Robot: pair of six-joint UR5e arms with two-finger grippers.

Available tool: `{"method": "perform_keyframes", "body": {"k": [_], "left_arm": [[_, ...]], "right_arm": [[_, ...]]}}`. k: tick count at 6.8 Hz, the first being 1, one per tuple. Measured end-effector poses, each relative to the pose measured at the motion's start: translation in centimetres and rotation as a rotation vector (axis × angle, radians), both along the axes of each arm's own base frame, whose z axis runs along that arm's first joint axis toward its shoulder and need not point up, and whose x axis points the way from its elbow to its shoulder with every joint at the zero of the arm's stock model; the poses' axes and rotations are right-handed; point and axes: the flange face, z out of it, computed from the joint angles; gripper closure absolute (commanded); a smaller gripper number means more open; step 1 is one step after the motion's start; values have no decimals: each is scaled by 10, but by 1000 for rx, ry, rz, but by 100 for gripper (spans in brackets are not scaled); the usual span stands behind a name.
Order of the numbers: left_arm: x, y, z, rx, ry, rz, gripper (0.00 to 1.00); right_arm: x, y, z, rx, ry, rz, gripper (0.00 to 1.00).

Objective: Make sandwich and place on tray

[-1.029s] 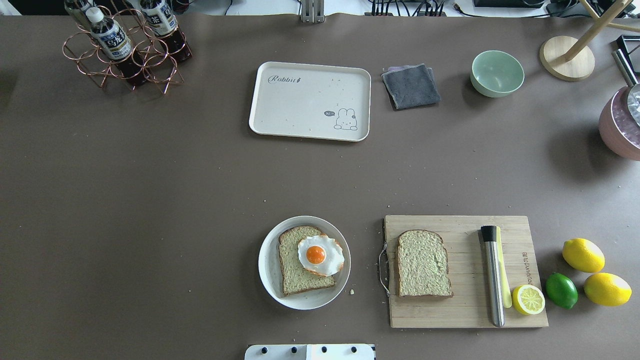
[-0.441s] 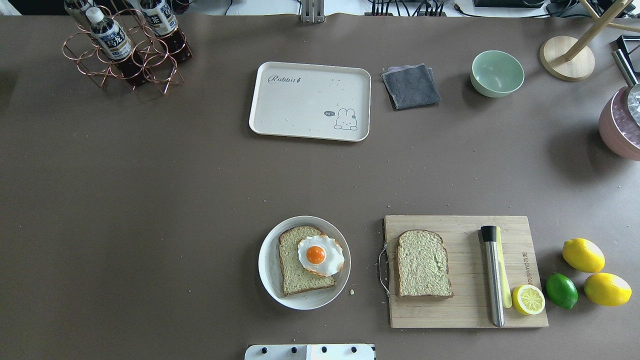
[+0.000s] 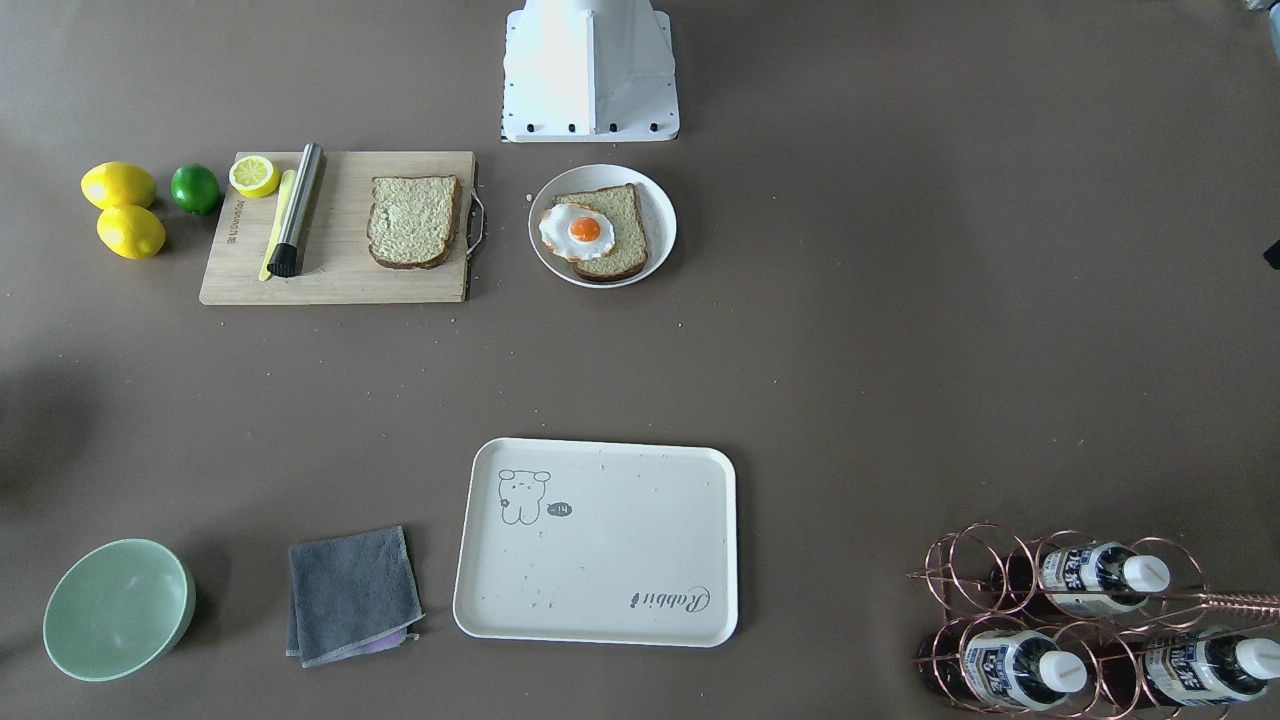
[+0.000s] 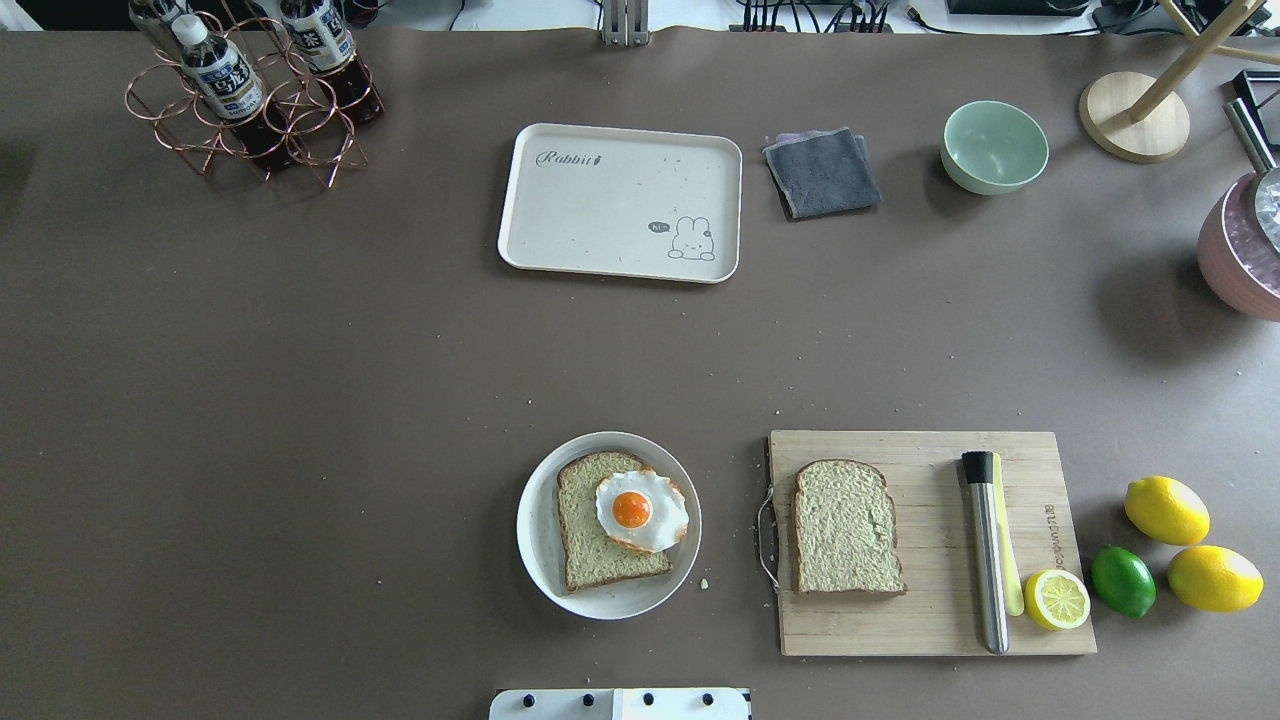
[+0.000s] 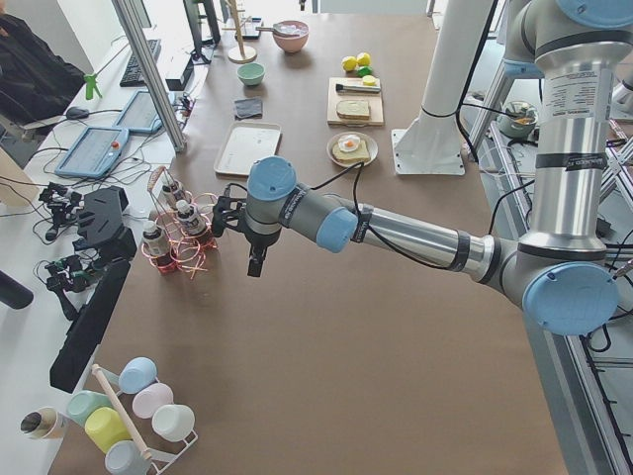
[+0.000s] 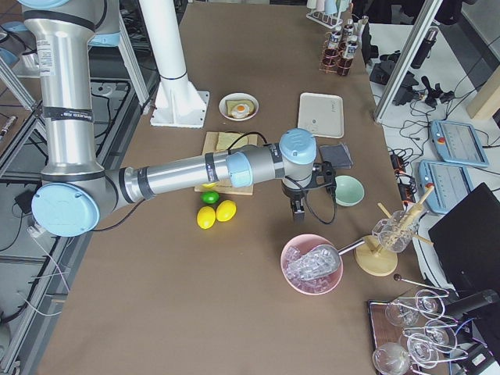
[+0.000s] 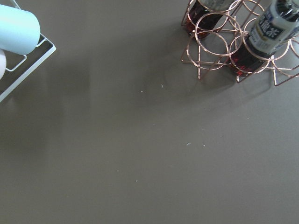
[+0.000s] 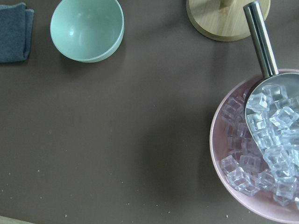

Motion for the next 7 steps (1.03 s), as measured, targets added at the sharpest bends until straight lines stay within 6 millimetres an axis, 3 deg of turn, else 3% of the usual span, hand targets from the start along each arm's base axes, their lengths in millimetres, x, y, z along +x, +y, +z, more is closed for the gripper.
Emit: {"method": "perform_keyframes", "body": {"k": [3, 5, 7], "left_arm": [[121, 7, -43, -55, 100, -65, 3], [176, 21, -79, -91, 150, -79, 3], [213, 46, -106, -122, 191, -76, 3]], "right_arm": [[-58, 8, -35, -7, -69, 34, 0], [-132, 24, -59, -37, -156, 31, 0], [-220, 59, -79, -60, -220, -3, 0]]}}
